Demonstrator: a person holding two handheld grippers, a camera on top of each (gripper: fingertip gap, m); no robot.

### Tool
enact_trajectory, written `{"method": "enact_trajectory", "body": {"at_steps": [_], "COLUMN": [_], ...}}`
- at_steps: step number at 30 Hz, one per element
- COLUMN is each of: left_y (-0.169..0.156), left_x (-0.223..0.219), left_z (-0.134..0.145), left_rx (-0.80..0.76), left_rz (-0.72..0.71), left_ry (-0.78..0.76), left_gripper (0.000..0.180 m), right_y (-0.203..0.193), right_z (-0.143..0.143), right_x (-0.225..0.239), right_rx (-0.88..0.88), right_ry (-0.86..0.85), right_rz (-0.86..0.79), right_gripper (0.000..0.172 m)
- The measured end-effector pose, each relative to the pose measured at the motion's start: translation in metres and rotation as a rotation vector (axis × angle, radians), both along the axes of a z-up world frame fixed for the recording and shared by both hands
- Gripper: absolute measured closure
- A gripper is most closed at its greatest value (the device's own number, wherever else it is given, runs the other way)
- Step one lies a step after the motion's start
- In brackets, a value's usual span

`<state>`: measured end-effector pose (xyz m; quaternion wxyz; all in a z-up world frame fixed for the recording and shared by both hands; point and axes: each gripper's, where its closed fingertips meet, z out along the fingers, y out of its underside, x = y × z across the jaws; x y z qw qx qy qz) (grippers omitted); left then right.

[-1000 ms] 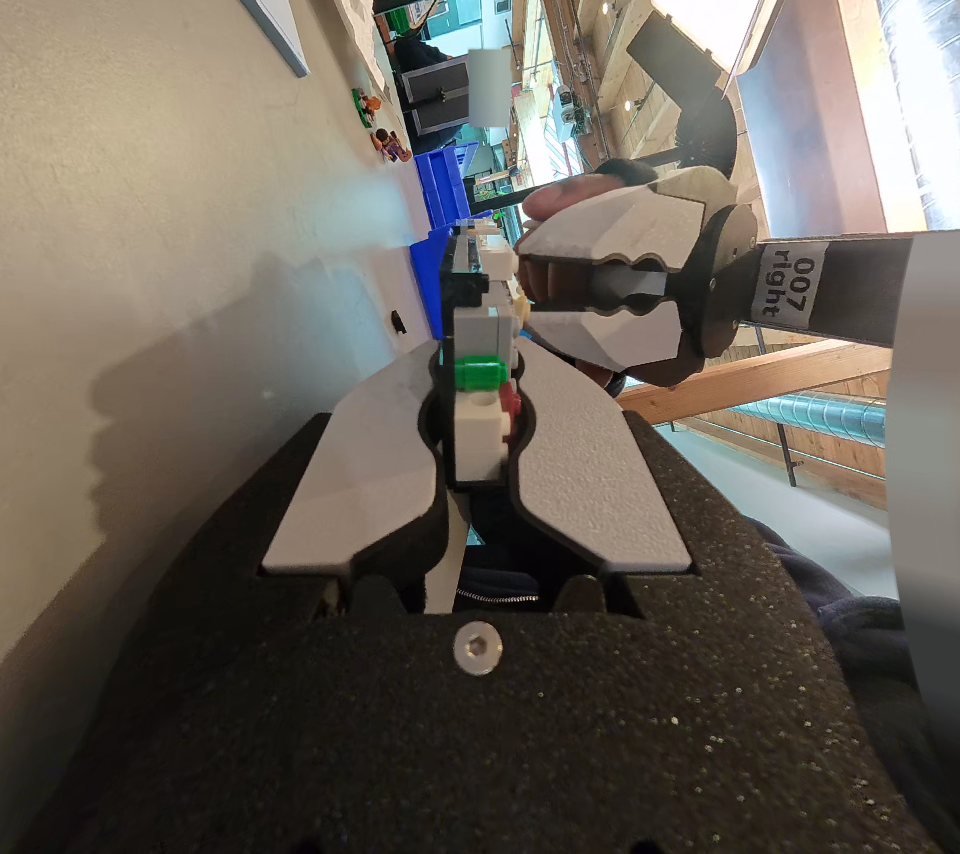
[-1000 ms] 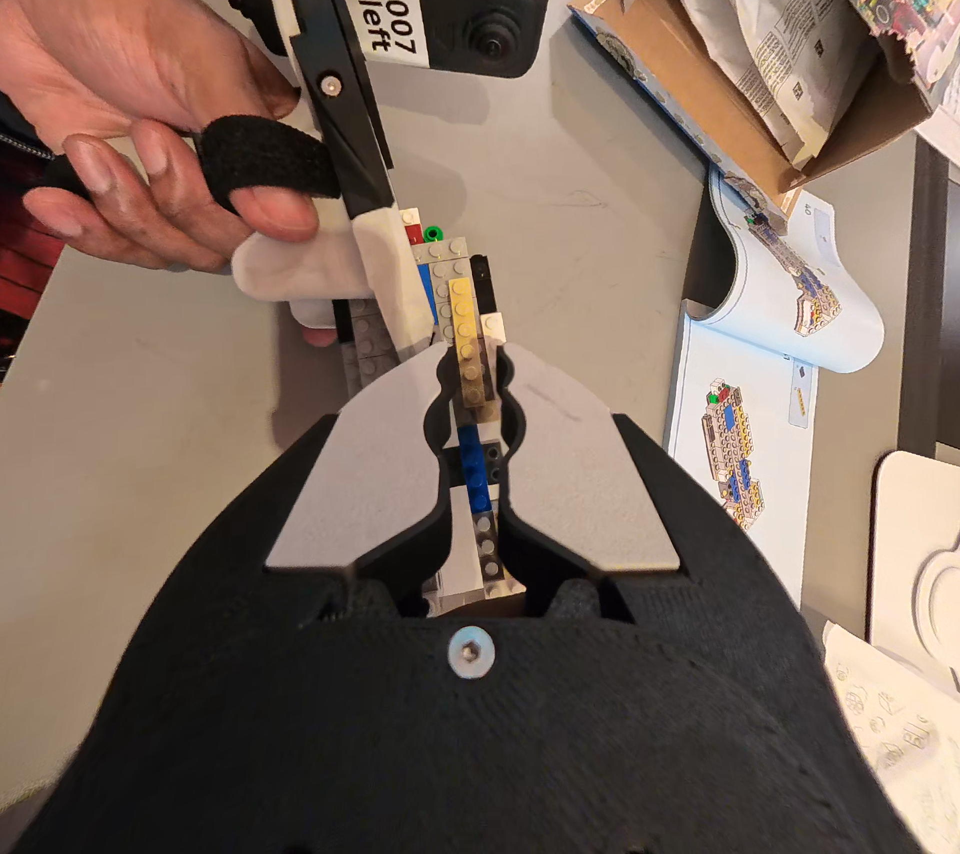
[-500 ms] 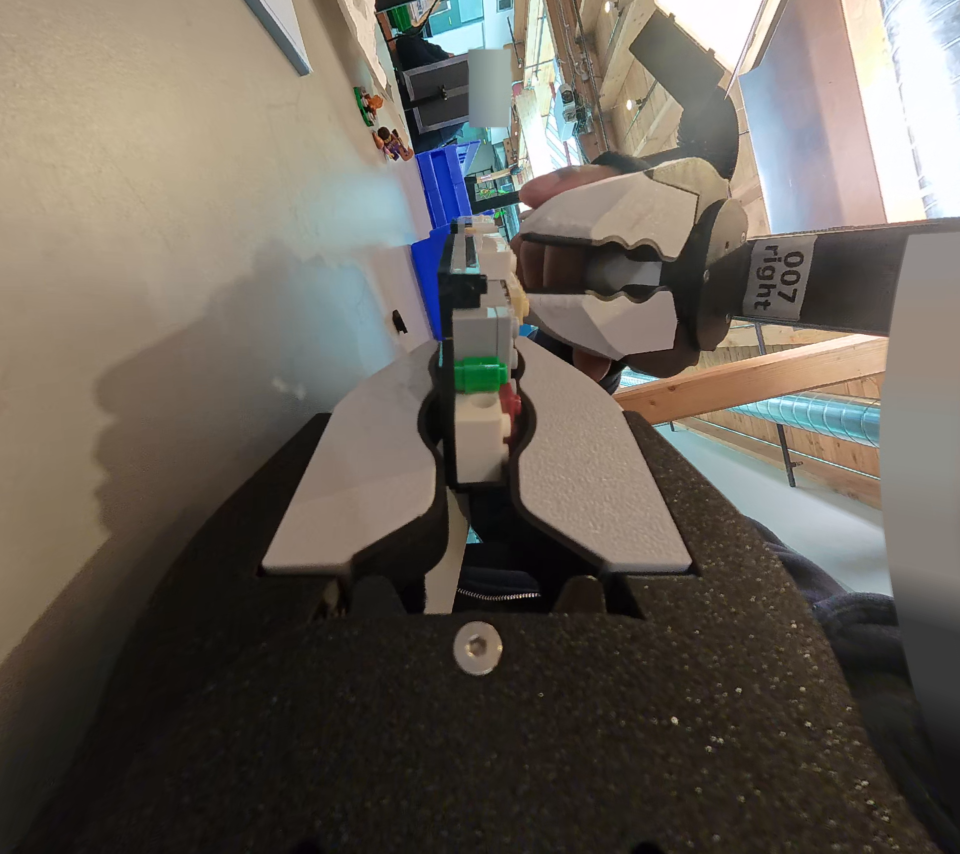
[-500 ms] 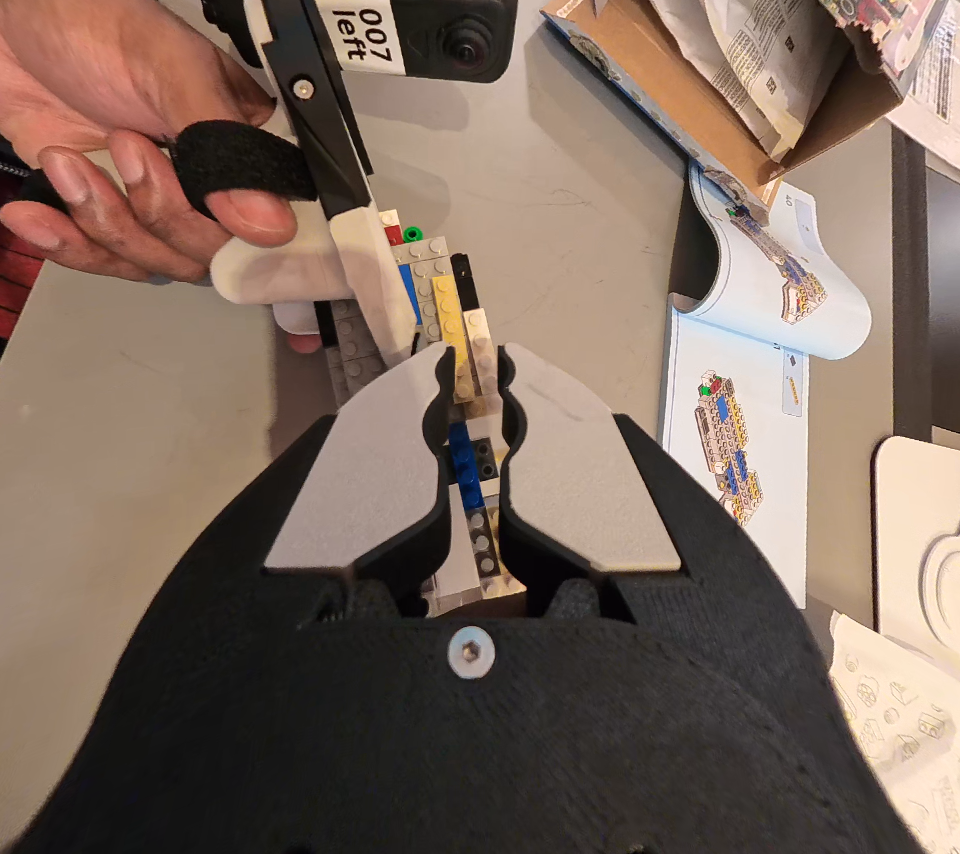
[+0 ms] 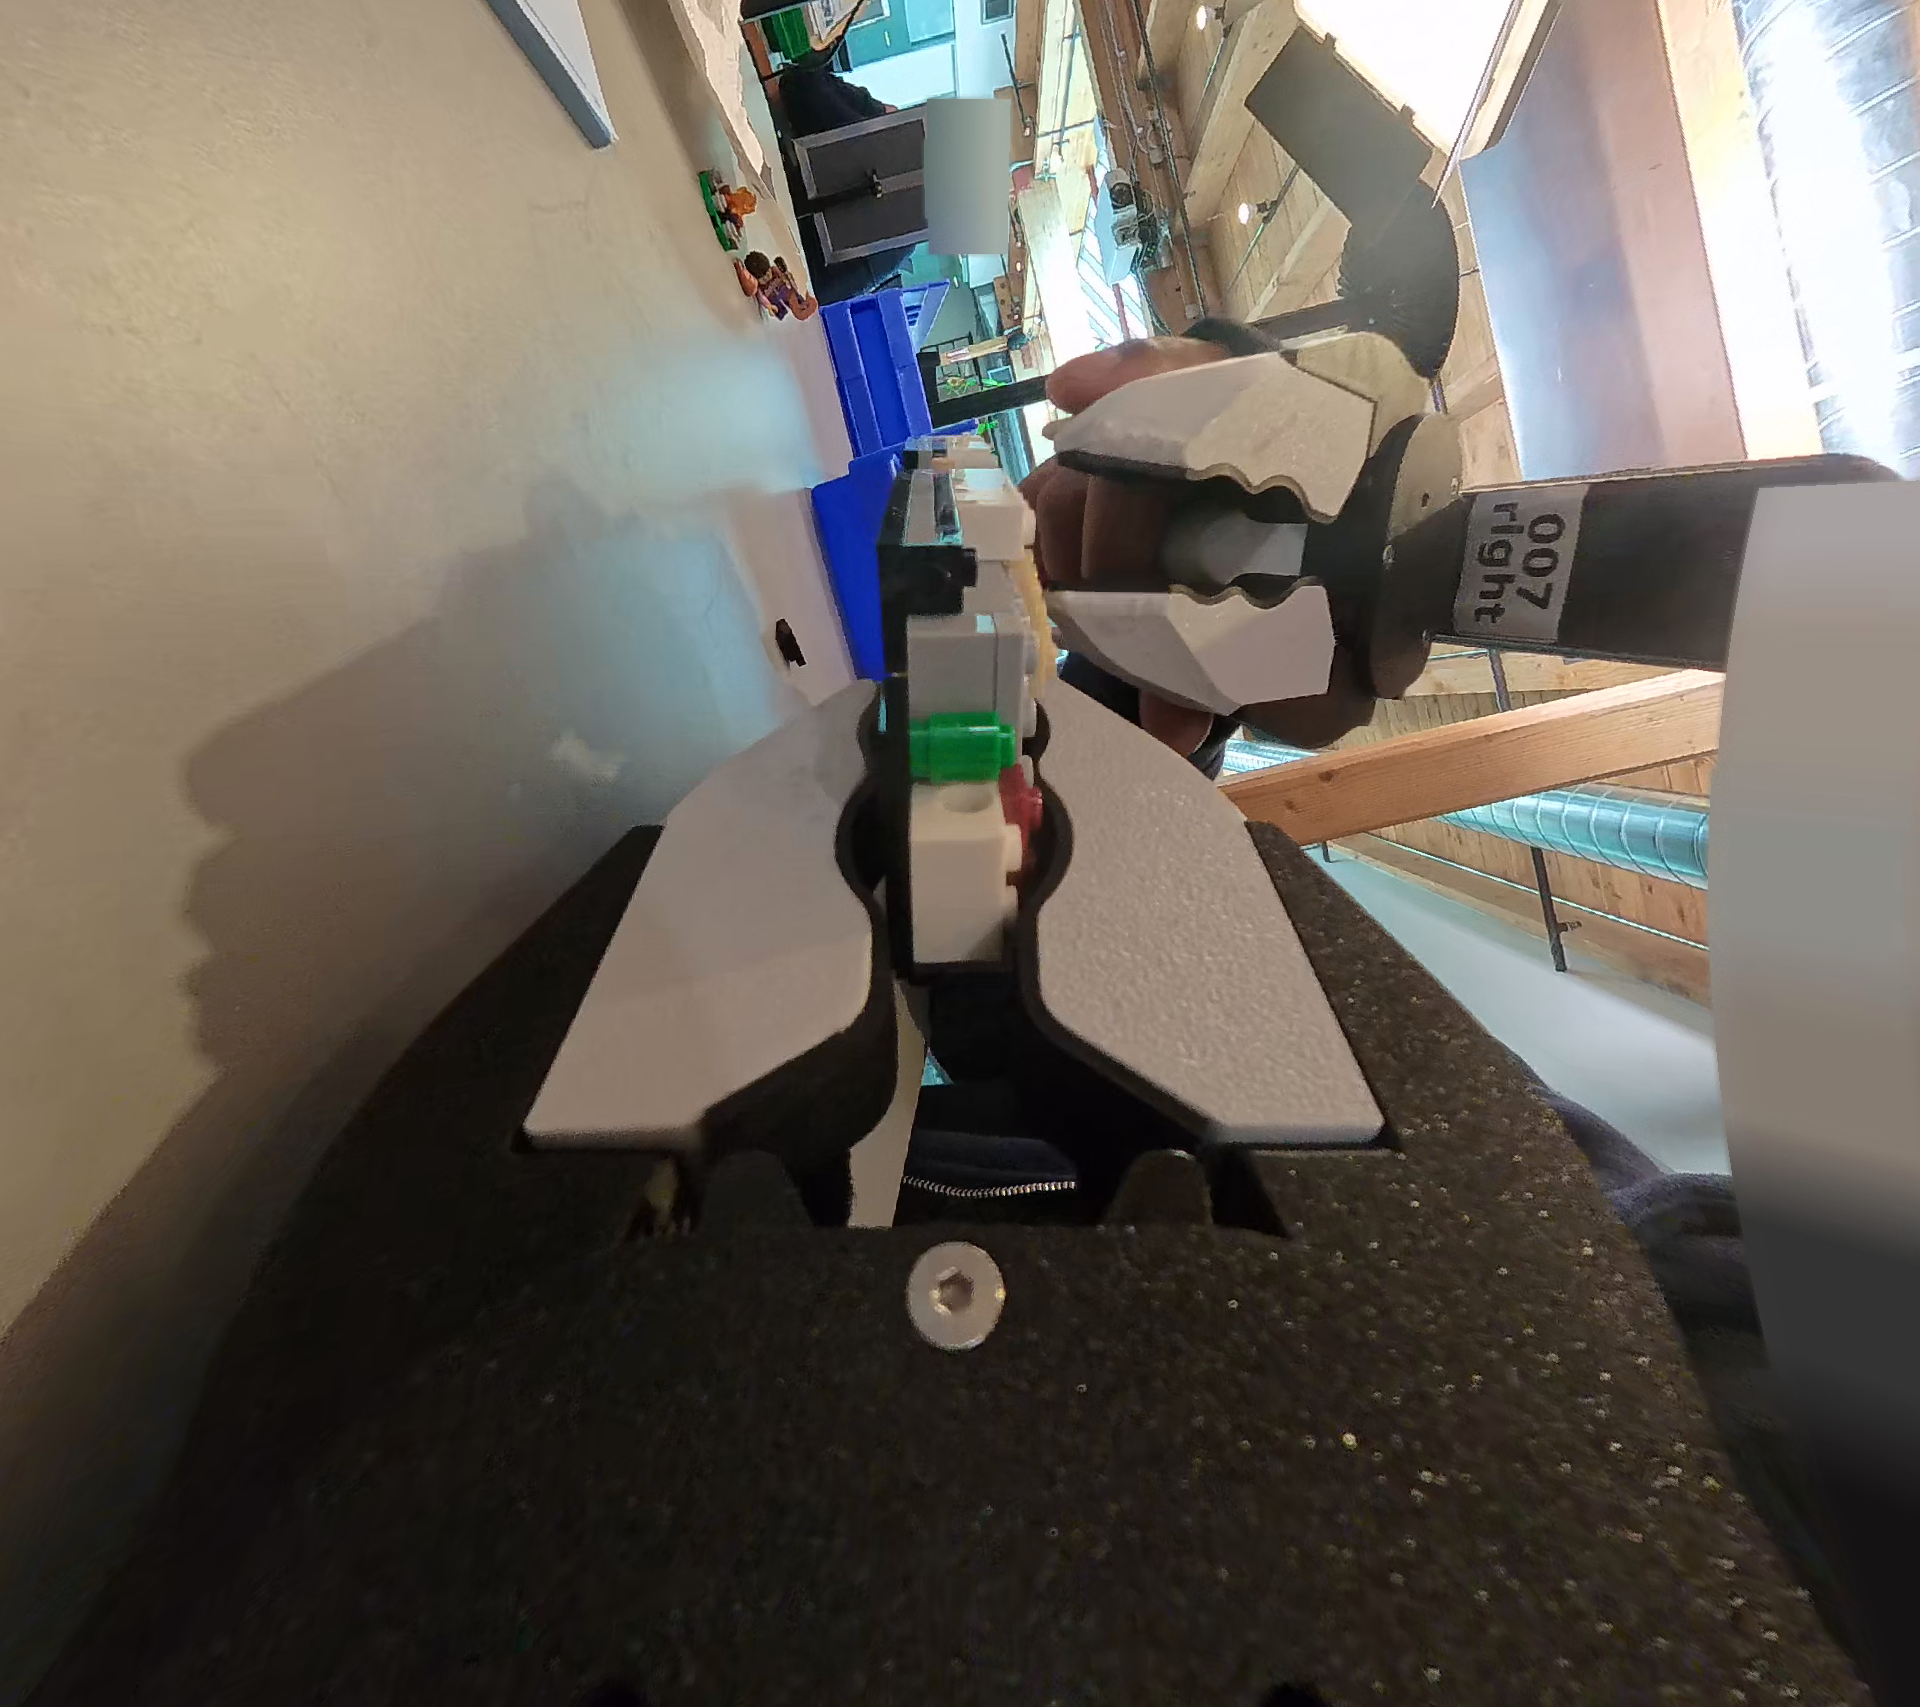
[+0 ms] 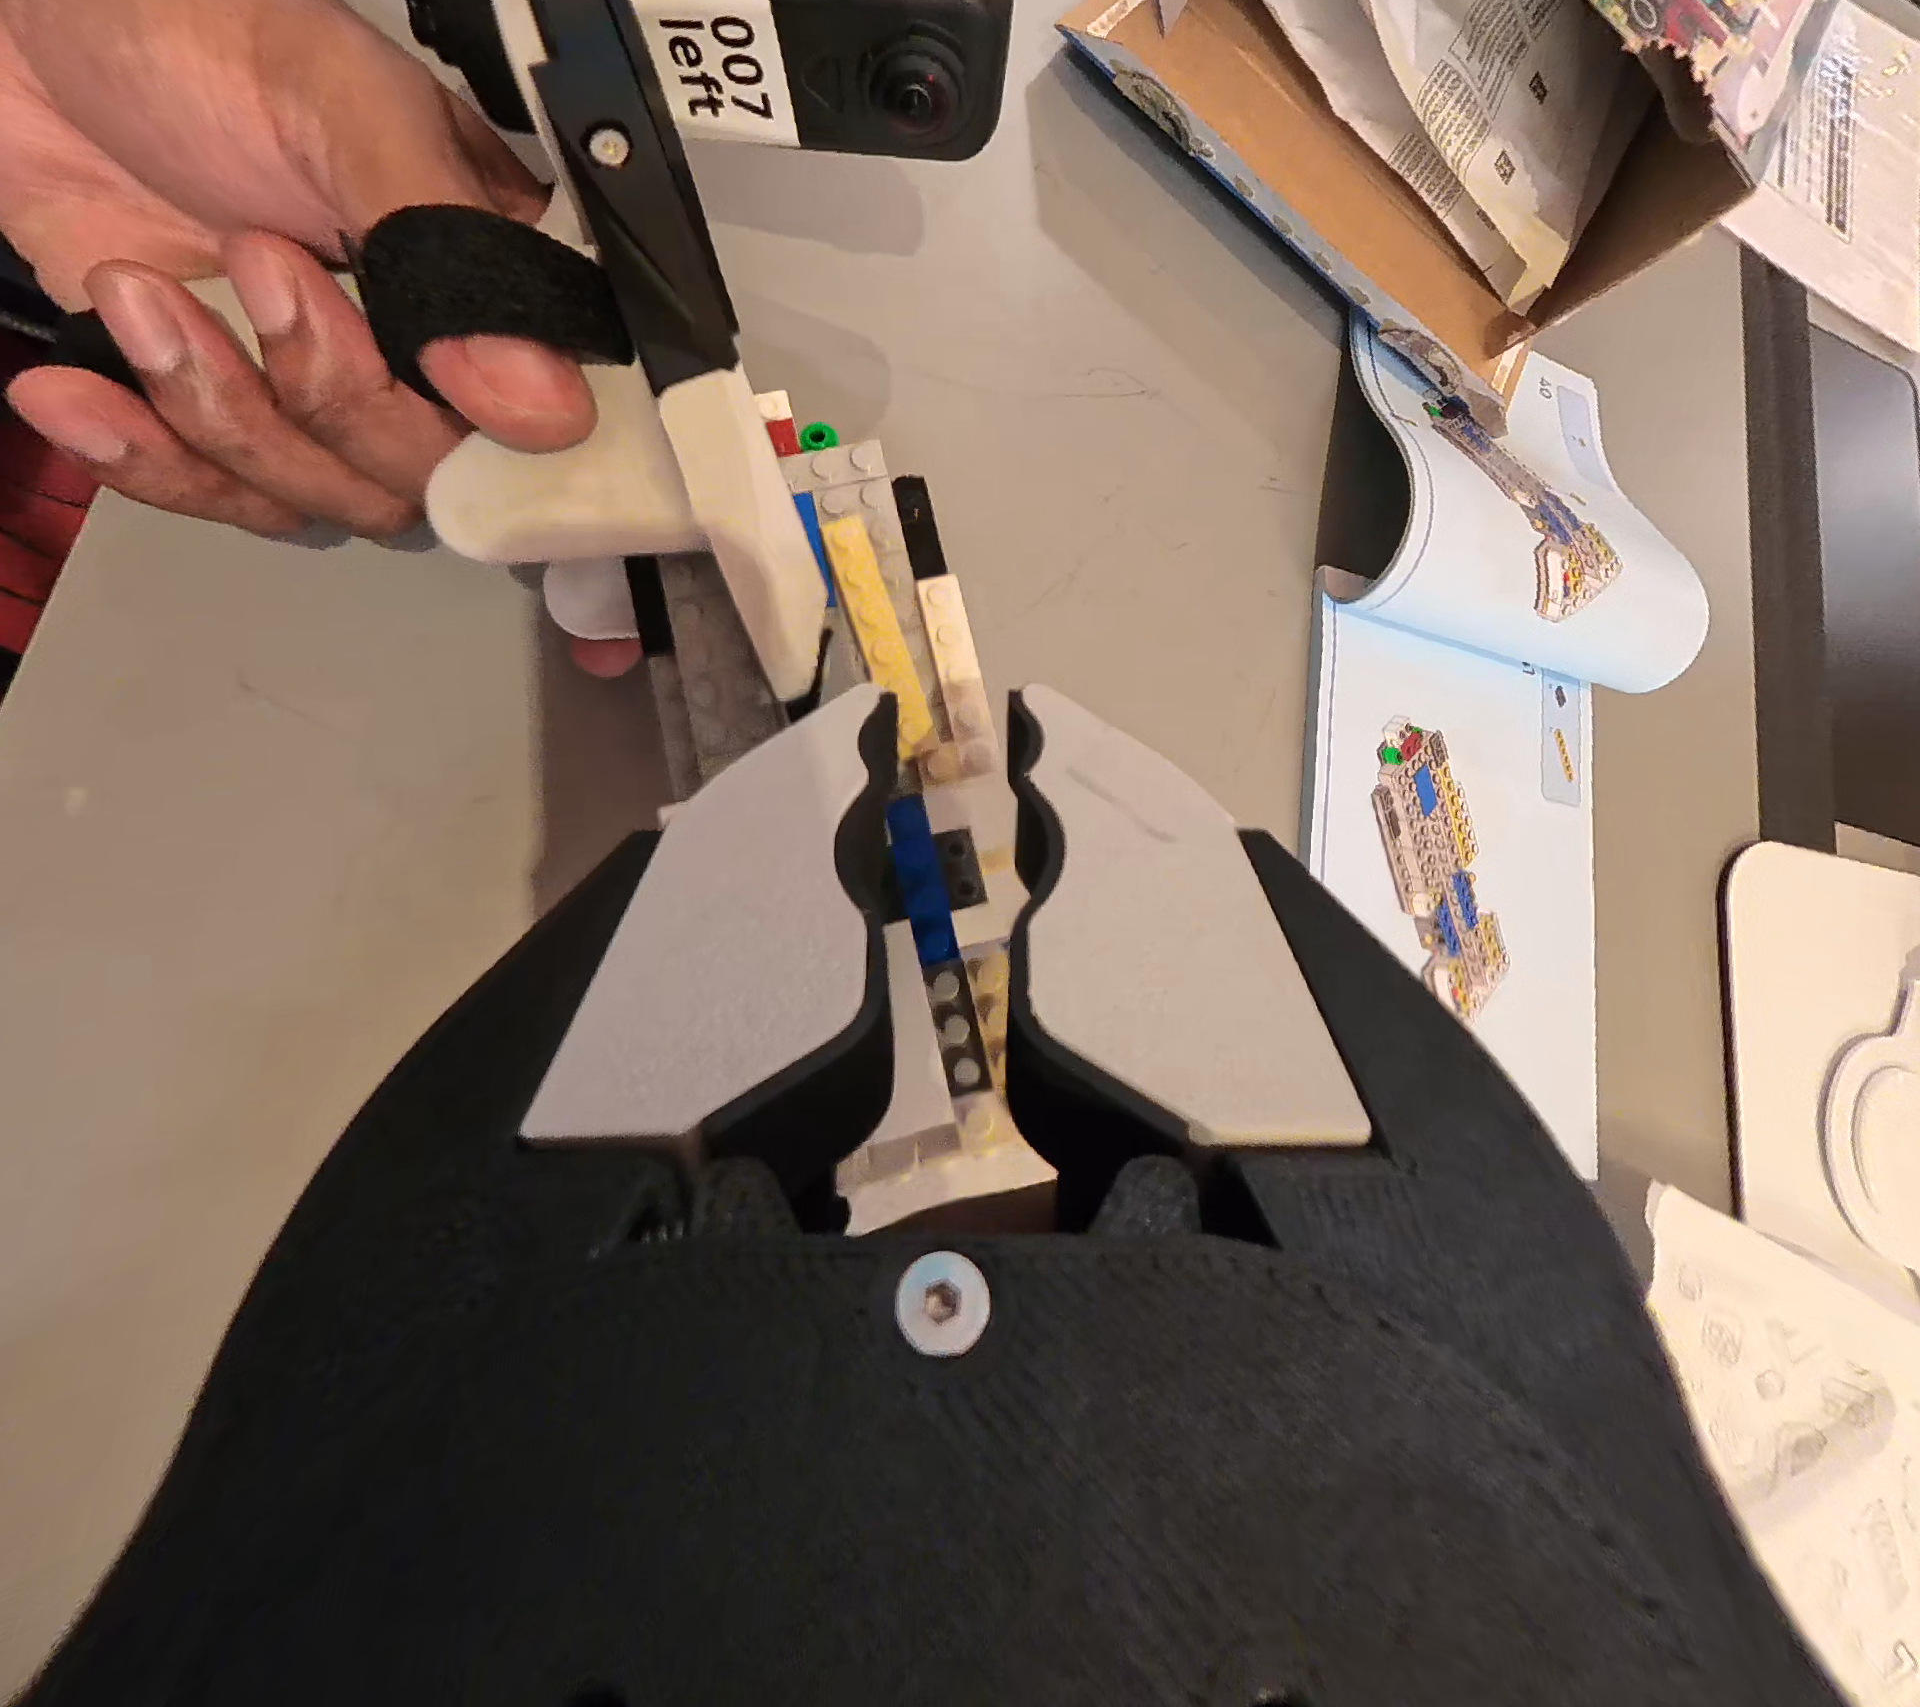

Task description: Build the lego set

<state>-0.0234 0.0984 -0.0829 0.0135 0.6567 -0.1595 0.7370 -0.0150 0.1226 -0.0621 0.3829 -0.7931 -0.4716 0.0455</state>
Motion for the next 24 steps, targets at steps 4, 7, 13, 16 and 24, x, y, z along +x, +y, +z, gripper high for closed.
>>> {"method": "enact_trajectory", "body": {"at_steps": [4, 7, 13, 16, 24], "left_y": [0.000, -0.001, -0.001, -0.001, -0.002], "left_x": [0.000, 0.001, 0.002, 0.001, 0.001], "left_z": [0.000, -0.001, 0.000, 0.000, 0.000], "left_rx": [0.001, 0.005, 0.012, 0.009, 0.004], "left_rz": [-0.002, -0.002, -0.001, 0.001, -0.006], "left_ry": [0.002, 0.006, 0.005, 0.004, -0.002], "left_gripper": [0.160, 0.160, 0.160, 0.160, 0.160], "right_y": [-0.005, -0.007, -0.001, 0.002, 0.001], "right_z": [0.001, -0.001, -0.002, -0.003, 0.000], "right_x": [0.011, 0.011, 0.004, 0.002, 0.000], "right_rx": [0.002, 0.008, 0.053, 0.066, 0.077], "right_ry": [0.006, 0.011, -0.002, -0.001, -0.003], "right_rz": [-0.025, -0.026, -0.029, -0.036, -0.034], "right_gripper": [0.152, 0.151, 0.151, 0.151, 0.151]}}
